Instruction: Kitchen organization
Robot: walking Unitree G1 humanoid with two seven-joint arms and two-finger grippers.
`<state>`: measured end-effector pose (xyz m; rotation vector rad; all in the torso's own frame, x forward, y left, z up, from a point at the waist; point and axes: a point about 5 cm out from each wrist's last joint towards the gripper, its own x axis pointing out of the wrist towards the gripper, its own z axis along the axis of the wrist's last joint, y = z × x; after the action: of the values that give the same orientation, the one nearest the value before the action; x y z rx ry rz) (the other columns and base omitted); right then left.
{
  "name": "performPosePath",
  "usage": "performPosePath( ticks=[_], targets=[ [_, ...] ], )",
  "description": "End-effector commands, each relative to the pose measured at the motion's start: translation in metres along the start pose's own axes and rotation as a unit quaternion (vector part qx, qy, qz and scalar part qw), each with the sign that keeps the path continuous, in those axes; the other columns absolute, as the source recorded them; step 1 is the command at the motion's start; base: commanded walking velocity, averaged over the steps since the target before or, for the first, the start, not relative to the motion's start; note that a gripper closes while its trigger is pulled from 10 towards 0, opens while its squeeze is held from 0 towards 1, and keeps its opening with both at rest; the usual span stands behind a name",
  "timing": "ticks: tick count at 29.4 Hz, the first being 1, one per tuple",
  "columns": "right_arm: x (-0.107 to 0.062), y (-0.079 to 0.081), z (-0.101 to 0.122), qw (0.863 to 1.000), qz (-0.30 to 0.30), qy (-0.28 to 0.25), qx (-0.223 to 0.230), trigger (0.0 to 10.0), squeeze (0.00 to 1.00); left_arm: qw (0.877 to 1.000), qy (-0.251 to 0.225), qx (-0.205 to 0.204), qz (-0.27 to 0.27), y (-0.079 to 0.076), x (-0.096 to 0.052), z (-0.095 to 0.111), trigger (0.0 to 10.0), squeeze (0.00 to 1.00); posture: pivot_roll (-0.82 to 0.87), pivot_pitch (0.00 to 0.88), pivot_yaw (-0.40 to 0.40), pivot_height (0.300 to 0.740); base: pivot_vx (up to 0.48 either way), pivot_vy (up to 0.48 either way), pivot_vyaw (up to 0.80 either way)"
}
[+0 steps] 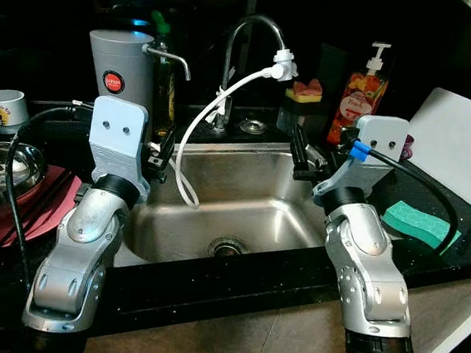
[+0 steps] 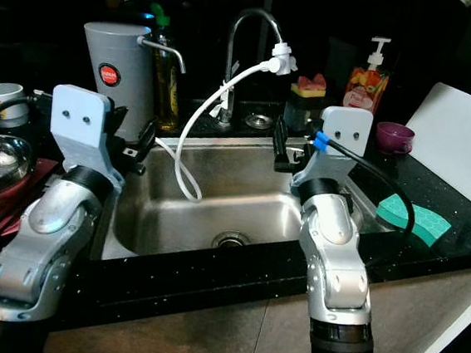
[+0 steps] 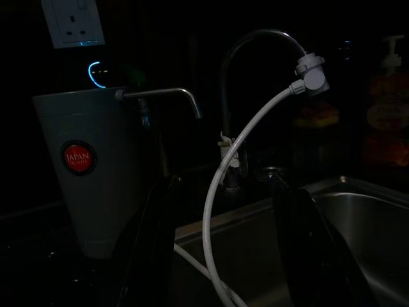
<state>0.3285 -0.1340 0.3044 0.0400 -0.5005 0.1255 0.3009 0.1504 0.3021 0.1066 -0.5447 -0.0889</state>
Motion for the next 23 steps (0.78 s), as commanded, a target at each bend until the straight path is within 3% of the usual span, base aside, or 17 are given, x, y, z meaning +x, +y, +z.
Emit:
performPosePath(
  ticks=[1,23],
  targets=[
    [-0.0011,0.0000,-0.0009,1.000,0.000,0.003,0.005,10.0,0.00,1.000,0.003,-0.001,-0.001,-0.0017,-0.0008,-0.0003,10.0,0.00,0.06,0.065,-0.055,0.740,0.000,0.000,0.00],
    [-0.0011,-0.0001,-0.0007,1.000,-0.001,0.003,0.004,10.0,0.00,1.000,0.004,0.000,-0.002,-0.0015,-0.0012,-0.0010,10.0,0.00,0.06,0.065,-0.055,0.740,0.000,0.000,0.00]
  ],
)
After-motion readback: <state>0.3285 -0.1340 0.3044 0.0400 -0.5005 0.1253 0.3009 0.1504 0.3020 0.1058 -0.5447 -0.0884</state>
